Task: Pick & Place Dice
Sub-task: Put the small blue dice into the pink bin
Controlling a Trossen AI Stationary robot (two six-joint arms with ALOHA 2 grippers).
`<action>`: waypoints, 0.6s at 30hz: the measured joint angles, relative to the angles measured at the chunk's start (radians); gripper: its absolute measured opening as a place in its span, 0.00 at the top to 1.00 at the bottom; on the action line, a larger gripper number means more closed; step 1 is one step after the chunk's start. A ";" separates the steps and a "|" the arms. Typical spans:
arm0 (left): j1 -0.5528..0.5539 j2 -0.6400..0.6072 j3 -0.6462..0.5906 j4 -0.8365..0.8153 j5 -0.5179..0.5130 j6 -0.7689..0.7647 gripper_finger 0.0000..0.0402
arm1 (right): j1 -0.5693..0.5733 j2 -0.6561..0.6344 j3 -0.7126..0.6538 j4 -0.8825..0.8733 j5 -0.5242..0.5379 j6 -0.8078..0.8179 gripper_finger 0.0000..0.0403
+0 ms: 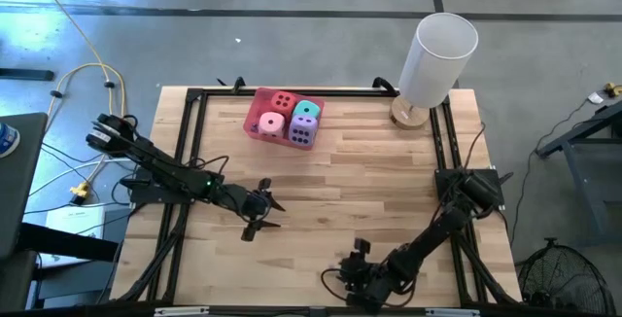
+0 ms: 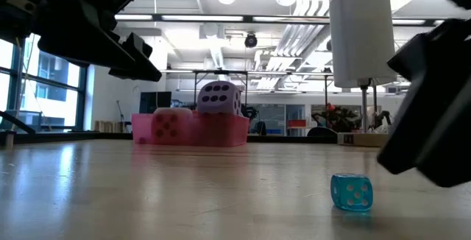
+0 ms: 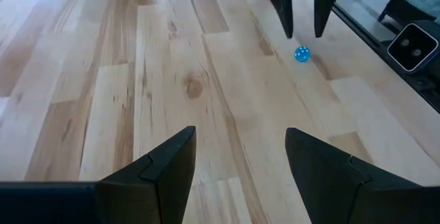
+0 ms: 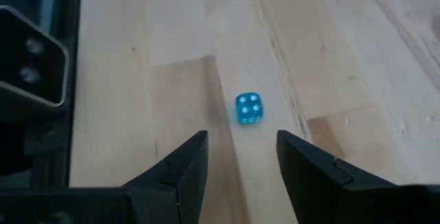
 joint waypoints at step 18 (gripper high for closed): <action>0.000 0.000 0.000 0.006 0.000 0.000 0.46 | 0.017 0.143 0.004 0.125 0.198 0.064 0.59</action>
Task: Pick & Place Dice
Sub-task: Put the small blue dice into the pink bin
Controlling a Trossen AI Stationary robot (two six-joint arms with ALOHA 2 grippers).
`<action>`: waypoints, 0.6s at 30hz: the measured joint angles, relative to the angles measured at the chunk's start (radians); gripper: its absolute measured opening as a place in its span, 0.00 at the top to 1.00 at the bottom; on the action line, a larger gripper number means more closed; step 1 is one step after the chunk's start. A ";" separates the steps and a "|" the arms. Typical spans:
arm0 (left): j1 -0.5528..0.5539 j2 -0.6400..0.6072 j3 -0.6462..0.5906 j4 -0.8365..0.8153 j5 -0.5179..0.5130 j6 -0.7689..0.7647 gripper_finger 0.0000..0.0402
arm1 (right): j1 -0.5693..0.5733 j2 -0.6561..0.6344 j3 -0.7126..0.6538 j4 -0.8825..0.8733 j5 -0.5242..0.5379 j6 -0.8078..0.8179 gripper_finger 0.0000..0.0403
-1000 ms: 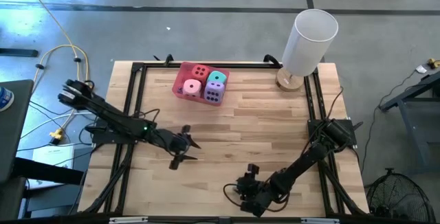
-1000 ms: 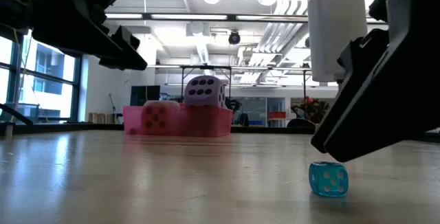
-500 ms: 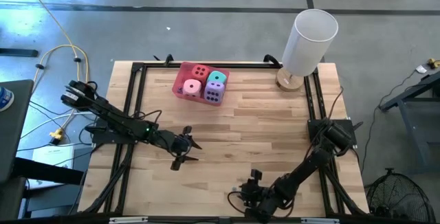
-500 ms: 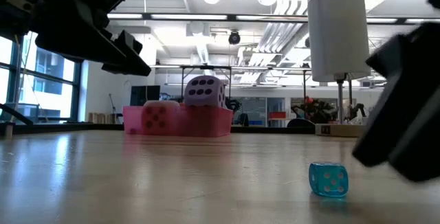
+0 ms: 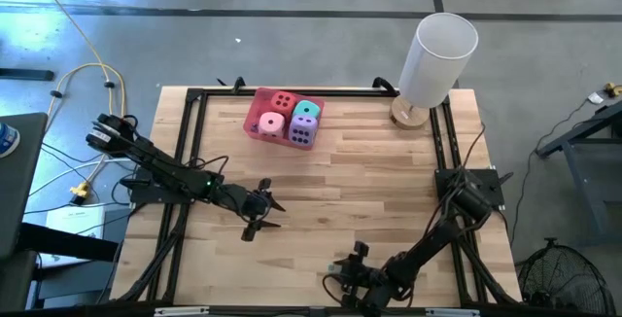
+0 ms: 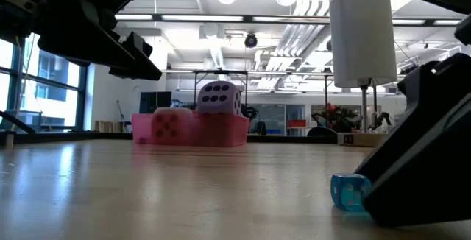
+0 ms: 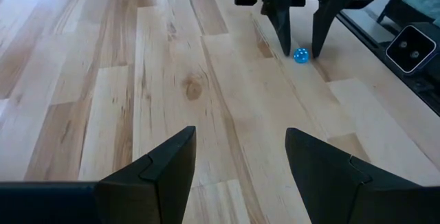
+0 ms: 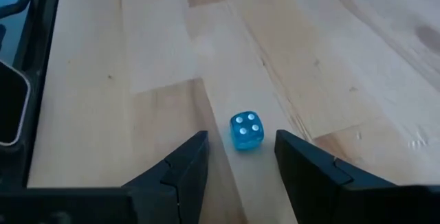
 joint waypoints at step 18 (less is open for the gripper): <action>0.002 0.000 0.000 0.000 0.000 0.001 0.46 | -0.006 0.005 -0.004 0.057 0.015 -0.068 0.81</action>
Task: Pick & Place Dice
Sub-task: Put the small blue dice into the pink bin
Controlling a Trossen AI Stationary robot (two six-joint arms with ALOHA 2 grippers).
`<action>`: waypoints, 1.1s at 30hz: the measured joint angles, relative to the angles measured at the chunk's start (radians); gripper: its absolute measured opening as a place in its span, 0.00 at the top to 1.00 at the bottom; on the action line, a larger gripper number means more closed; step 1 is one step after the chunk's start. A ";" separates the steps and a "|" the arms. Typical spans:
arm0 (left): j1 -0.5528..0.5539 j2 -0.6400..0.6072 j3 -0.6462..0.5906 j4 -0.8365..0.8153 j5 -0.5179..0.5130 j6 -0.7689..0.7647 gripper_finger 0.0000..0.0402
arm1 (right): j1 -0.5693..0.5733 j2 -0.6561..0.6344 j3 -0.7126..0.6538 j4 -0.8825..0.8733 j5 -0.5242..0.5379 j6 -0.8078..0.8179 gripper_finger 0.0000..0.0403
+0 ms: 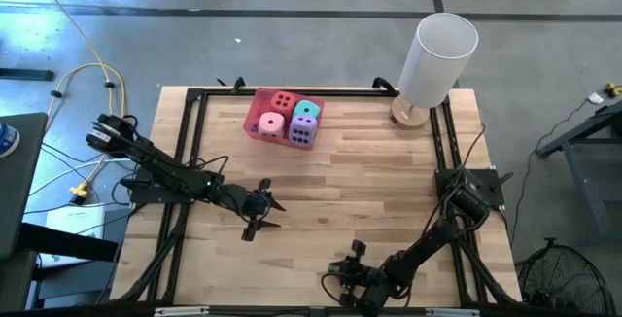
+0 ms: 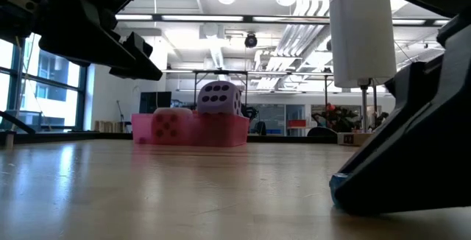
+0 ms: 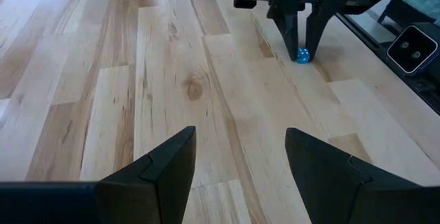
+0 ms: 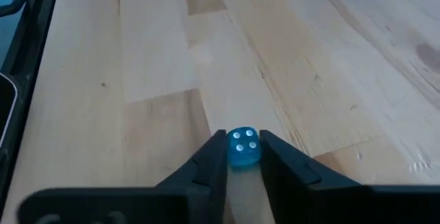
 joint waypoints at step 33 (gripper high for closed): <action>-0.323 0.199 0.007 0.501 -0.301 1.032 0.49 | -0.293 -0.071 -0.002 0.691 -0.347 -0.209 0.91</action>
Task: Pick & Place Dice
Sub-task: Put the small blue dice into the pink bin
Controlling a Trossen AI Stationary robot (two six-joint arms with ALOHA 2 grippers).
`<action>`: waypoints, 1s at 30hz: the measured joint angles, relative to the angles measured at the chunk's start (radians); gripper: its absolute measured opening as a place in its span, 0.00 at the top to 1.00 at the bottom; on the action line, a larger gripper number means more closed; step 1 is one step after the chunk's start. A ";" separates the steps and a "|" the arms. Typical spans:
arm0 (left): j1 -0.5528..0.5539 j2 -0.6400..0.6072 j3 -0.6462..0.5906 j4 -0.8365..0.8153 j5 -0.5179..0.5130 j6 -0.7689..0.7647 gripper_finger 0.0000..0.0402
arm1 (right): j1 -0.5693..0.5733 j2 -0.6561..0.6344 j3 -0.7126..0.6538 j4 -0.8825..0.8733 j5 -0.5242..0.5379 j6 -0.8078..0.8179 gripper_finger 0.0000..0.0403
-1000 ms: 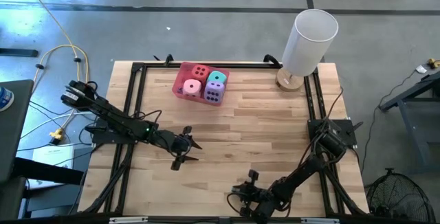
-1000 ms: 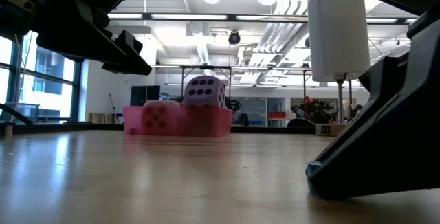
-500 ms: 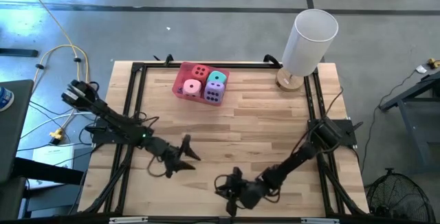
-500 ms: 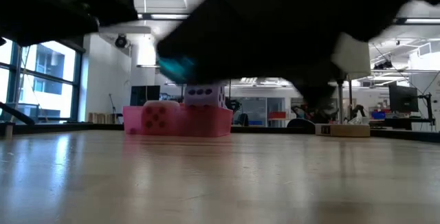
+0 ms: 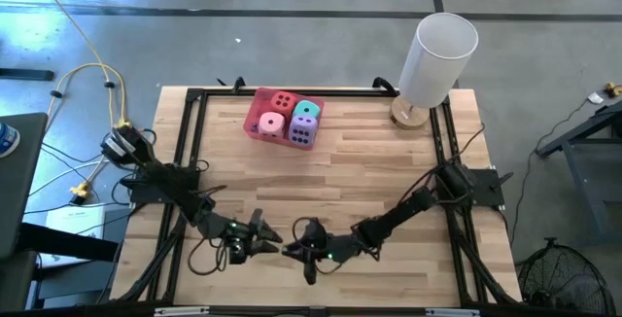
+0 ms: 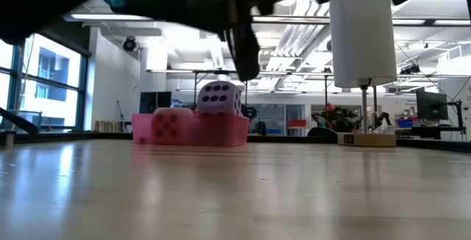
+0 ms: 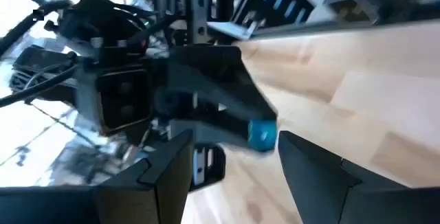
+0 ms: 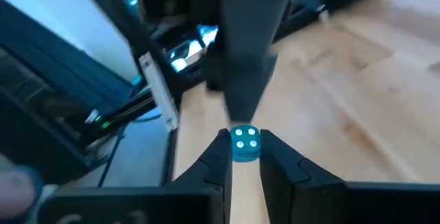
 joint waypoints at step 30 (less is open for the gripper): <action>0.003 0.129 0.005 0.158 -0.083 0.120 0.50 | -0.060 -0.002 0.002 0.035 -0.052 -0.024 0.91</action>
